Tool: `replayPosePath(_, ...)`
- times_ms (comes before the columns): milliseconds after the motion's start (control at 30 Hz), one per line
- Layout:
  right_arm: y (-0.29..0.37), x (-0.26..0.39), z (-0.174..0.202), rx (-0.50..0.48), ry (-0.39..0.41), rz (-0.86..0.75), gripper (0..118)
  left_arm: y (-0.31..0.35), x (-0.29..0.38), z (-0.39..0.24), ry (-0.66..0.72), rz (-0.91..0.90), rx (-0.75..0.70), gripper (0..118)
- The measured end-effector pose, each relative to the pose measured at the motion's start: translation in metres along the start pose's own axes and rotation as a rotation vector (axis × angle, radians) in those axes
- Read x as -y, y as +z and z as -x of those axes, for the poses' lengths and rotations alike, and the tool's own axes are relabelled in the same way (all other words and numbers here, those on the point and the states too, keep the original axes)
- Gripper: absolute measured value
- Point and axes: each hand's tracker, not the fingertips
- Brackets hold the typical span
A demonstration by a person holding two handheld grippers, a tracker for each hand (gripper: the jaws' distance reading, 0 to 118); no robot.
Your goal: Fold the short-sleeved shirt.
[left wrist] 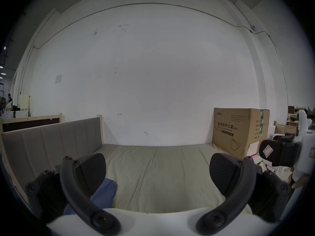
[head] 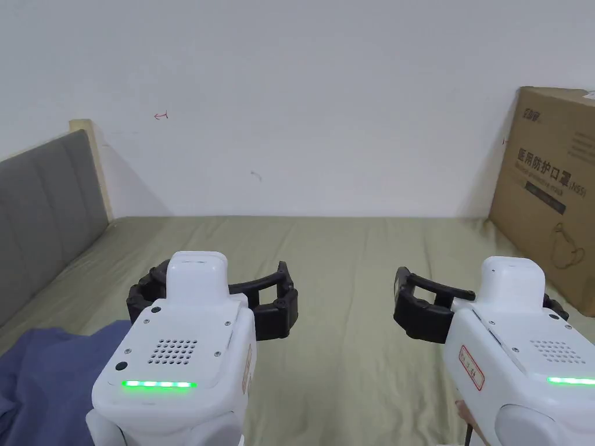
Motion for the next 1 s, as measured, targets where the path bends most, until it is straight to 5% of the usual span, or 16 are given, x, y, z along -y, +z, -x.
replayPosePath(267, -0.001, 0.000, -0.002, 0.003, -0.008, 0.008, 118, -0.001, 0.001, -0.002, -0.014, 0.007, 0.001, 118)
replayPosePath(367, -0.001, -0.001, -0.007, -0.003, -0.069, -0.008, 118, -0.001, 0.000, -0.004, -0.063, -0.011, -0.007, 118)
replayPosePath(433, -0.002, 0.002, -0.024, -0.035, -0.326, -0.018, 118, 0.000, -0.002, -0.017, -0.328, -0.079, -0.047, 118)
replayPosePath(500, -0.007, 0.022, -0.056, -0.027, -0.883, 0.032, 118, 0.002, 0.010, -0.041, -0.860, -0.182, -0.107, 118)
replayPosePath(567, -0.013, 0.062, -0.086, 0.069, -1.518, 0.170, 118, -0.003, 0.049, -0.054, -1.571, -0.316, -0.199, 118)
replayPosePath(600, -0.013, 0.088, -0.093, 0.094, -1.760, 0.224, 118, -0.008, 0.067, -0.052, -1.846, -0.391, -0.247, 118)
replayPosePath(633, -0.012, 0.106, -0.096, 0.110, -1.911, 0.252, 118, -0.010, 0.078, -0.048, -1.940, -0.426, -0.247, 118)
replayPosePath(667, -0.012, 0.116, -0.095, 0.132, -1.955, 0.239, 118, -0.010, 0.073, -0.048, -1.815, -0.379, -0.192, 118)
replayPosePath(733, -0.015, 0.103, -0.099, 0.130, -1.694, 0.202, 118, -0.007, 0.038, -0.056, -1.218, -0.169, -0.072, 118)
replayPosePath(800, -0.018, 0.056, -0.096, 0.099, -1.207, 0.091, 118, -0.018, -0.005, -0.029, -0.561, -0.008, -0.032, 118)
replayPosePath(833, -0.020, 0.031, -0.085, 0.079, -0.988, 0.051, 118, -0.020, -0.014, -0.016, -0.333, 0.023, -0.009, 118)
replayPosePath(867, -0.020, 0.008, -0.072, 0.065, -0.683, 0.004, 118, -0.021, -0.018, -0.001, -0.125, 0.039, -0.003, 118)
replayPosePath(900, -0.018, -0.010, -0.055, 0.076, -0.371, -0.048, 118, -0.024, -0.020, 0.013, -0.024, 0.024, -0.031, 118)
replayPosePath(933, -0.014, -0.015, -0.039, 0.116, -0.147, -0.094, 118, -0.022, -0.019, 0.018, 0.005, -0.011, -0.054, 118)
replayPosePath(967, -0.014, -0.018, -0.021, 0.156, 0.040, -0.141, 118, -0.019, -0.019, 0.021, 0.006, -0.046, -0.084, 118)
replayPosePath(1000, -0.015, -0.020, -0.014, 0.184, 0.116, -0.153, 118, -0.017, -0.017, 0.021, -0.036, -0.068, -0.088, 118)
